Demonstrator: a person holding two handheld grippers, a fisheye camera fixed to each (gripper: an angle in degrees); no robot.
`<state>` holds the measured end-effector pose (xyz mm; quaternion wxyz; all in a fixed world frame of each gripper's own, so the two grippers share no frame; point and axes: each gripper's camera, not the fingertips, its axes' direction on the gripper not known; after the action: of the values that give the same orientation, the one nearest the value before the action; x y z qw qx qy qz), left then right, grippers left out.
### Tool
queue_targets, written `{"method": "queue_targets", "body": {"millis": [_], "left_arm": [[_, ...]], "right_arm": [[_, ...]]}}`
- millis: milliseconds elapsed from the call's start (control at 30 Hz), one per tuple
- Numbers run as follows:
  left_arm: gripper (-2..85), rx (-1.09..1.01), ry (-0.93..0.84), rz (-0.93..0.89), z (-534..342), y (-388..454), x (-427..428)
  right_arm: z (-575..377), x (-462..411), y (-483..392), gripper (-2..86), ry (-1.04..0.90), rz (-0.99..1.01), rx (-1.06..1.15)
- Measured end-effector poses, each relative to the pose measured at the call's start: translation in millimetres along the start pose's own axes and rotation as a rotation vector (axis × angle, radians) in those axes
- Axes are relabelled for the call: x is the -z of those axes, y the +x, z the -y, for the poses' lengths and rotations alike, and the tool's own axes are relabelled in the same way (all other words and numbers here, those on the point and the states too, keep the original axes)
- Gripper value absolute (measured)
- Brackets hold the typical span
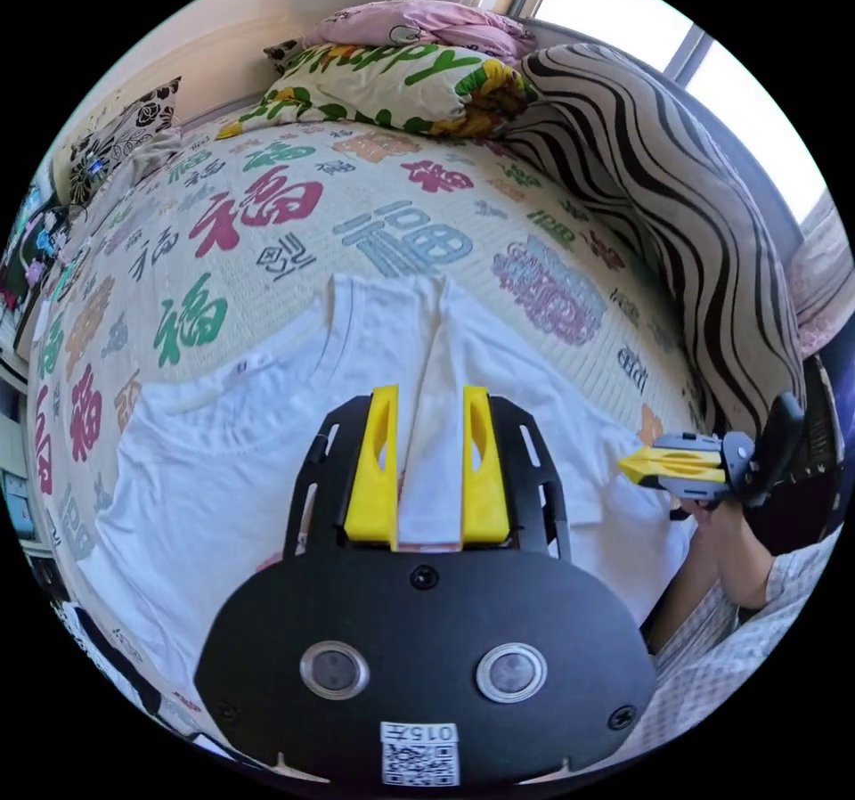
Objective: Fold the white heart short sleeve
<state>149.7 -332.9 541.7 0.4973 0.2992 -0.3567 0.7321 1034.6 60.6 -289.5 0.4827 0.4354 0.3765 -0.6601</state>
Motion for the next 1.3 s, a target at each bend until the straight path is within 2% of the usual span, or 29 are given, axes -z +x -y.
{"method": "queue_targets", "body": {"millis": [67, 200, 300, 400, 467, 533, 767, 867, 933, 1067, 1167, 1233, 1300], "left_arm": [[9.7, 0.012, -0.039, 0.057, -19, -3, 4], [8.6, 0.022, 0.019, 0.107, -39, -9, 40], [8.8, 0.066, 0.059, 0.154, -46, -8, 78], [9.1, 0.066, 0.135, -0.001, -63, -5, 118], [9.1, 0.076, 0.103, -0.011, -71, -5, 128], [8.2, 0.096, 0.03, 0.017, -80, -14, 132], [6.9, 0.202, 0.128, 0.04, -123, -61, 225], [7.8, 0.329, 0.232, 0.034, -182, -106, 299], [8.5, 0.498, 0.335, 0.088, -249, -151, 357], [9.4, 0.769, 0.388, 0.153, -340, -214, 412], [9.7, 0.889, 0.423, 0.128, -387, -251, 427], [9.9, 0.989, 0.515, 0.012, -405, -278, 437], [10.1, 0.998, 0.552, -0.043, -402, -297, 447]], "right_arm": [[-4, -26, 1, -0.6, -0.099, -0.04, -0.026], [-12, -40, 7, -0.6, -0.11, -0.017, -0.093], [-12, -43, 1, -0.6, -0.036, -0.014, -0.101], [3, -62, -21, -0.6, -0.009, 0.045, -0.031], [14, -89, -35, -0.6, -0.063, 0.038, -0.006], [22, -136, -46, -0.6, -0.202, -0.019, -0.009], [11, -174, -60, -0.6, -0.3, -0.161, -0.039], [11, -176, -72, -0.6, -0.29, -0.199, -0.033], [22, -183, -91, -0.6, -0.253, -0.185, -0.015], [62, -216, -135, -0.5, -0.206, -0.113, 0.052], [105, -264, -189, -0.5, -0.193, -0.017, 0.145], [143, -310, -238, -0.5, -0.213, 0.049, 0.244], [171, -346, -274, -0.5, -0.221, 0.075, 0.313]]}}
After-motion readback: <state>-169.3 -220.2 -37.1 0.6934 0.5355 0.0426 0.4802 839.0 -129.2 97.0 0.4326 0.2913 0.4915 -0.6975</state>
